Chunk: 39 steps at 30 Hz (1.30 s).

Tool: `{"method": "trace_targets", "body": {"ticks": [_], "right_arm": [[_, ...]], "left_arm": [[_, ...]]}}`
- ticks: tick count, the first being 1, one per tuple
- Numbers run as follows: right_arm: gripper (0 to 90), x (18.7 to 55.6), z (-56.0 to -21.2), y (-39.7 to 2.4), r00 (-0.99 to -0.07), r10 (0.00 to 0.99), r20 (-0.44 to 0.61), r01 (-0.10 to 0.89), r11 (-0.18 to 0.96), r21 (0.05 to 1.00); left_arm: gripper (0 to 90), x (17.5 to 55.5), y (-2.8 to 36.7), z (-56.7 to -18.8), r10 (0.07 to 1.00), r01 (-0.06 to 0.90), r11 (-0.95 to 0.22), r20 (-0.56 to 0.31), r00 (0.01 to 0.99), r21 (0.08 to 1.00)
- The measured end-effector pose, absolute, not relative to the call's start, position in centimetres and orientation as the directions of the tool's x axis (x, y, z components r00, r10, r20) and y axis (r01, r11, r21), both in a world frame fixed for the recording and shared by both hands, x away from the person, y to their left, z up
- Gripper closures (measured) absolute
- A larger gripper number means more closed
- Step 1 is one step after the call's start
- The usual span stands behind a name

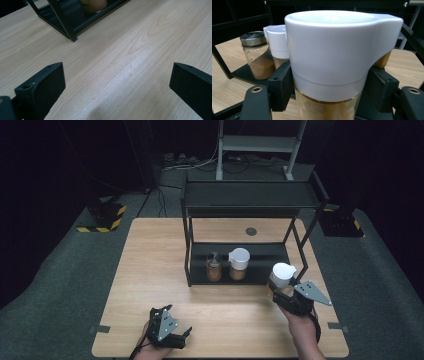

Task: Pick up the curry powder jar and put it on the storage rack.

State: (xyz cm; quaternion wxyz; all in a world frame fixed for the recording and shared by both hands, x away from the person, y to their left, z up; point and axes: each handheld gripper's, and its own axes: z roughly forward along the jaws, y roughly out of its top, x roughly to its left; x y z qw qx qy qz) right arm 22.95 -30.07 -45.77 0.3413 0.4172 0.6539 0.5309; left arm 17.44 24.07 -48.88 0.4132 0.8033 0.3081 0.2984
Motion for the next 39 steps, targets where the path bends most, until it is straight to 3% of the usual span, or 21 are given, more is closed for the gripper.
{"method": "trace_targets", "body": {"ticks": [39], "right_arm": [[30.2, 28.6, -45.8, -27.2, -0.411, 0.911, -0.038, 0.169, 0.117, 0.979]], "left_arm": [[0.5, 17.4, 24.4, -49.0, 0.746, 0.248, -0.452, 0.211, 0.632, 0.857]]}}
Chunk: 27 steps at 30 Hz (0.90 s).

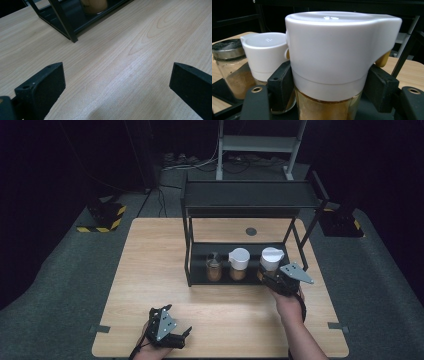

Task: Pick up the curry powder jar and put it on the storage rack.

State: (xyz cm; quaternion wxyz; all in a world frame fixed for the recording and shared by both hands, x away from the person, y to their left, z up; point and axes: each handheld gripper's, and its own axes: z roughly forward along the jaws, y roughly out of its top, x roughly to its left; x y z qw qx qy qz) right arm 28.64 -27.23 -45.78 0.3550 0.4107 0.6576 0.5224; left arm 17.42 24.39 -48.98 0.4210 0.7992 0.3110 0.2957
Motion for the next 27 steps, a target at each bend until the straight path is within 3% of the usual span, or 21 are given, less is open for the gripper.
{"method": "trace_targets", "body": {"ticks": [27], "right_arm": [[30.2, 31.1, -47.9, -26.0, -0.401, 0.916, -0.026, 0.199, 0.115, 0.973]], "left_arm": [[0.5, 17.4, 24.6, -49.1, 0.749, 0.248, -0.438, 0.199, 0.632, 0.864]]}}
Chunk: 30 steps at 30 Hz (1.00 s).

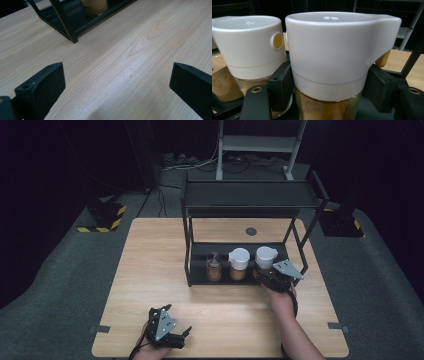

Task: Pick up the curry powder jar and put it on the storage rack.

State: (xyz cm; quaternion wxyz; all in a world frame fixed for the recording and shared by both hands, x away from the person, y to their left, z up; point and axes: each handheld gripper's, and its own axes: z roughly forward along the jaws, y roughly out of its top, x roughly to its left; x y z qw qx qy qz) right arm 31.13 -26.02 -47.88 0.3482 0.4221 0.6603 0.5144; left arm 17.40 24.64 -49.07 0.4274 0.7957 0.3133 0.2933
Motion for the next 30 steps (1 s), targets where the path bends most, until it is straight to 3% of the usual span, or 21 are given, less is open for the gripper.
{"method": "trace_targets", "body": {"ticks": [30], "right_arm": [[29.9, 31.7, -49.5, -26.4, -0.408, 0.913, -0.007, 0.188, 0.092, 0.978]], "left_arm": [[0.4, 17.3, 24.8, -49.1, 0.746, 0.240, -0.436, 0.200, 0.635, 0.867]]}}
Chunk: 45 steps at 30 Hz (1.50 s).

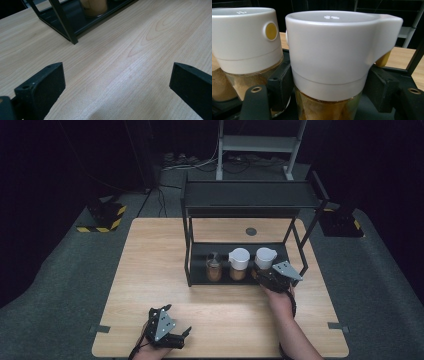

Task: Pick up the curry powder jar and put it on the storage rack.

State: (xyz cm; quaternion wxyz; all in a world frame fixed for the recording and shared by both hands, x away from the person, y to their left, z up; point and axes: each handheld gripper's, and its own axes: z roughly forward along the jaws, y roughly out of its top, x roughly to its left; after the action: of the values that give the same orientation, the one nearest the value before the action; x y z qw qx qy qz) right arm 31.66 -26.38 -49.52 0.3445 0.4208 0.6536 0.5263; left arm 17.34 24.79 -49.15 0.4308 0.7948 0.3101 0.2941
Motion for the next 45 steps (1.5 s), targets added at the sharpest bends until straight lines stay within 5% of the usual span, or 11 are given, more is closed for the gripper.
{"method": "trace_targets", "body": {"ticks": [12, 27, 45], "right_arm": [[26.4, 31.8, -49.1, -26.3, -0.407, 0.913, -0.008, 0.203, 0.099, 0.974], [1.5, 31.8, -48.6, -26.2, -0.390, 0.920, 0.029, 0.244, 0.073, 0.967], [0.0, 30.3, -47.7, -26.8, -0.411, 0.911, 0.033, 0.227, 0.068, 0.971]], "left_arm": [[0.4, 17.4, 24.8, -49.1, 0.746, 0.241, -0.436, 0.198, 0.636, 0.867], [0.4, 17.4, 24.8, -49.1, 0.743, 0.238, -0.441, 0.203, 0.638, 0.865], [0.4, 17.4, 24.7, -49.1, 0.739, 0.237, -0.448, 0.208, 0.641, 0.862]]}}
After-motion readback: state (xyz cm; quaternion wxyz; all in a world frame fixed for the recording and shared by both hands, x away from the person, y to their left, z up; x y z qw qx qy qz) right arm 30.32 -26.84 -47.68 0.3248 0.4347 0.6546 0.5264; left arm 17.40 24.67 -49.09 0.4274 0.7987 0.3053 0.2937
